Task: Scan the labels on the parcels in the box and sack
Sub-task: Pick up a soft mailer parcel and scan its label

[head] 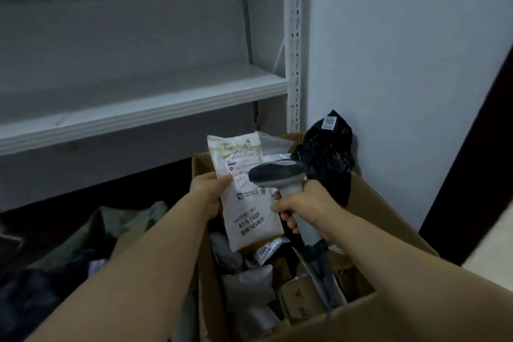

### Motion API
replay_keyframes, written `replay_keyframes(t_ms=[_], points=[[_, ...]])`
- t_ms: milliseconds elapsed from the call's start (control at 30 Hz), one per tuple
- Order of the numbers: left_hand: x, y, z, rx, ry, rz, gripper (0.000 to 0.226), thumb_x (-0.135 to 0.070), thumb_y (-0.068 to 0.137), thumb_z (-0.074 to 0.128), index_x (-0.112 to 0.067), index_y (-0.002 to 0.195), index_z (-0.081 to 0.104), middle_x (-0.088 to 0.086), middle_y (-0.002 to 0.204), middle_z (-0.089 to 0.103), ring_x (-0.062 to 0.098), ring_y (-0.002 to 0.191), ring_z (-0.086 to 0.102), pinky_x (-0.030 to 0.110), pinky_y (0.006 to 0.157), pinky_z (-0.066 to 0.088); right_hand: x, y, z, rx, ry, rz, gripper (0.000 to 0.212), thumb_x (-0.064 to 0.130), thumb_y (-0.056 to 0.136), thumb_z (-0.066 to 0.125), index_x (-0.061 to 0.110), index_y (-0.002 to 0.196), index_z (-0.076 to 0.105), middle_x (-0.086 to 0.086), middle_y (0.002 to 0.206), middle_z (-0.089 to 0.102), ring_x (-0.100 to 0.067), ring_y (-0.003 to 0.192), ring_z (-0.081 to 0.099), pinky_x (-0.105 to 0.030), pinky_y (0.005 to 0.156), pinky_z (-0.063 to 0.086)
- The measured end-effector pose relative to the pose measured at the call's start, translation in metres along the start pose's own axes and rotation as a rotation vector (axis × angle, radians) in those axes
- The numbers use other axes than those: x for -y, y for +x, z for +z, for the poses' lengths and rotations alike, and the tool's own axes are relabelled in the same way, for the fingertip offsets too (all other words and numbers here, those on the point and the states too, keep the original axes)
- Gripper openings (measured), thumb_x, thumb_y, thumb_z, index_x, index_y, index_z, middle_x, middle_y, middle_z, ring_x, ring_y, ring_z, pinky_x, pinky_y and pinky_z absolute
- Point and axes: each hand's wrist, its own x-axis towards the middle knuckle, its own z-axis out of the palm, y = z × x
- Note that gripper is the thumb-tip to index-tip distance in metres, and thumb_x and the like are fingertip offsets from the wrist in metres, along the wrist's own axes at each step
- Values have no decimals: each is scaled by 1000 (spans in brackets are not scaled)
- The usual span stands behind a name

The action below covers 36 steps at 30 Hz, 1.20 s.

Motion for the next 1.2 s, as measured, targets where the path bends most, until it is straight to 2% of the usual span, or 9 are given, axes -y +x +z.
replay_keyframes(t_ms=[233,433,533,633,833,967,1200], points=[[-17,-52,-45,-25,-137,21,13,0,95,52,-2,104,61,21,112,63,34,87,62,48,84,51,27,-57,15,11,-75,-35,14,1,80,68,5,70,59,-3,43,52,-14,35,44,-22,42,41],[-25,-75,-65,-53,-251,65,14,3,95,50,-1,105,59,24,117,61,30,79,62,50,87,49,39,-87,23,27,-119,-52,18,2,79,68,4,64,58,-4,42,52,-13,33,44,-22,42,42],[-29,-83,-71,-53,-289,72,13,6,94,49,1,99,60,25,116,61,33,82,62,55,92,48,40,-98,27,40,-159,-50,17,2,79,69,3,66,57,-5,45,52,-14,34,44,-23,42,42],[-31,-89,-77,-69,-299,79,12,6,94,49,1,96,59,26,116,60,33,81,62,54,90,49,43,-106,30,47,-177,-53,15,1,79,69,2,70,57,-6,47,52,-14,35,44,-22,41,41],[-36,-96,-81,-91,-309,94,13,11,92,49,2,89,58,25,106,61,31,74,61,51,84,49,49,-114,33,55,-162,-114,15,-4,78,66,1,68,56,-7,44,49,-14,32,41,-19,38,39],[-37,-101,-81,-86,-302,90,17,14,90,49,1,82,57,20,85,60,30,70,60,50,87,49,55,-112,35,31,-99,-206,18,-5,78,66,3,66,56,-6,42,50,-14,31,40,-21,38,39],[-39,-105,-83,-91,-289,89,17,14,89,51,1,83,58,20,85,61,31,74,62,50,81,53,57,-114,37,24,-112,-215,21,-5,78,65,3,62,55,-6,42,50,-14,31,40,-22,38,40]])
